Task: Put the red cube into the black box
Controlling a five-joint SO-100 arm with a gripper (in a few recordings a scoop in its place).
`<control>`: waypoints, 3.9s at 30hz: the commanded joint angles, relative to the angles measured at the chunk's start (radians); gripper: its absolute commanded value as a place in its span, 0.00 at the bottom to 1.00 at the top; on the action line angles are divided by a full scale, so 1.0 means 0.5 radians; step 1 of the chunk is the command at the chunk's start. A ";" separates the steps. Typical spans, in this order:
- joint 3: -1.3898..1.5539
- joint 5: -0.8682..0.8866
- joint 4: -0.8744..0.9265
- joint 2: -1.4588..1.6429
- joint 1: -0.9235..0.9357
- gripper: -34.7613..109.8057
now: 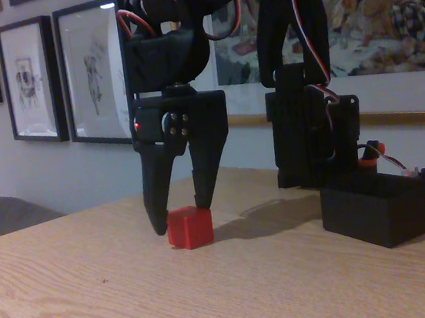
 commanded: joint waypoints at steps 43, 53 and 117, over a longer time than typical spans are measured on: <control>-0.304 0.792 1.000 0.712 1.261 0.30; -0.380 0.871 1.003 0.359 1.571 0.30; 0.653 0.206 0.071 1.451 0.221 0.24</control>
